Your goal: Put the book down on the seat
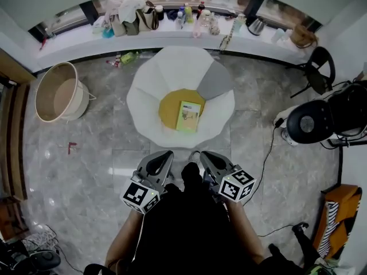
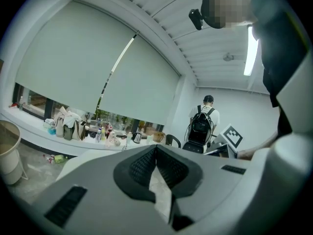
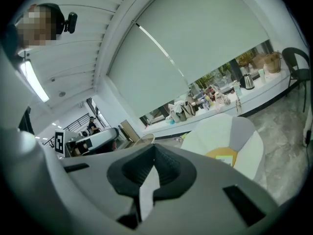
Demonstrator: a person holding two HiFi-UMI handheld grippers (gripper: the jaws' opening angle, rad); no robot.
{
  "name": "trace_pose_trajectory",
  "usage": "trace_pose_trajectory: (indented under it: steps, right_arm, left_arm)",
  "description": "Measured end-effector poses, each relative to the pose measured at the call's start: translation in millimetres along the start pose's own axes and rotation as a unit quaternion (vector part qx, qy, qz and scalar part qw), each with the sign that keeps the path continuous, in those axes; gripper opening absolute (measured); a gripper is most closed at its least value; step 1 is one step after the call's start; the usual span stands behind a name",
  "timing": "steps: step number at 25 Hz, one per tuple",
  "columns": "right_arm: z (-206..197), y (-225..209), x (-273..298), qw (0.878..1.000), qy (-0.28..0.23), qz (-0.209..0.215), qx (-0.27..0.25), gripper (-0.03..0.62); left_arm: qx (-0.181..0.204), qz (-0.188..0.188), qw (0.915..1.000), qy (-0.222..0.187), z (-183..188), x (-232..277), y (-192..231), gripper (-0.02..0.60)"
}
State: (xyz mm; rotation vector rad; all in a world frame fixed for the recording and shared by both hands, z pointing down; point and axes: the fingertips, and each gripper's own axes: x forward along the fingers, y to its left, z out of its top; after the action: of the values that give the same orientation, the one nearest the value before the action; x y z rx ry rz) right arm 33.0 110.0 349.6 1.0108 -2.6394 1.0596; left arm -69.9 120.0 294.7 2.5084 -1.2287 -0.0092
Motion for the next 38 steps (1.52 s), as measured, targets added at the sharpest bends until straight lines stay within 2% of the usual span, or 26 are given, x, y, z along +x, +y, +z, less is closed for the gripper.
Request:
trace_pose_trajectory:
  steps: [6,13,16,22,29,38]
  right_arm:
    - [-28.9,36.7,-16.1,1.000,-0.014,0.005,0.014,0.015]
    - [-24.6,50.0,-55.0,0.999,-0.038,-0.011,0.003,0.015]
    - [-24.2,57.5,-73.6,0.999,-0.043,-0.007,-0.004,0.015]
    - [-22.8,63.5,-100.0,0.997,-0.065,0.029,-0.009,0.015]
    - [-30.7,65.4,-114.4,0.996,-0.065,0.055,-0.028,0.015]
    - [-30.9,55.8,-127.7,0.996,-0.054,0.055,-0.035,0.015]
  left_arm:
    - [-0.014,-0.034,0.9990,0.027,-27.3,-40.4,-21.2,0.012]
    - [-0.009,-0.071,0.9969,0.031,-35.9,-56.0,-37.1,0.012]
    - [-0.008,-0.074,0.9967,0.032,-35.4,-61.5,-40.6,0.012]
    - [-0.009,-0.067,0.9974,0.026,-30.6,-63.4,-50.6,0.012]
    - [-0.001,-0.070,0.9972,0.028,-35.4,-59.3,-83.7,0.012]
    - [-0.005,-0.075,0.9967,0.031,-39.5,-48.6,-103.3,0.012]
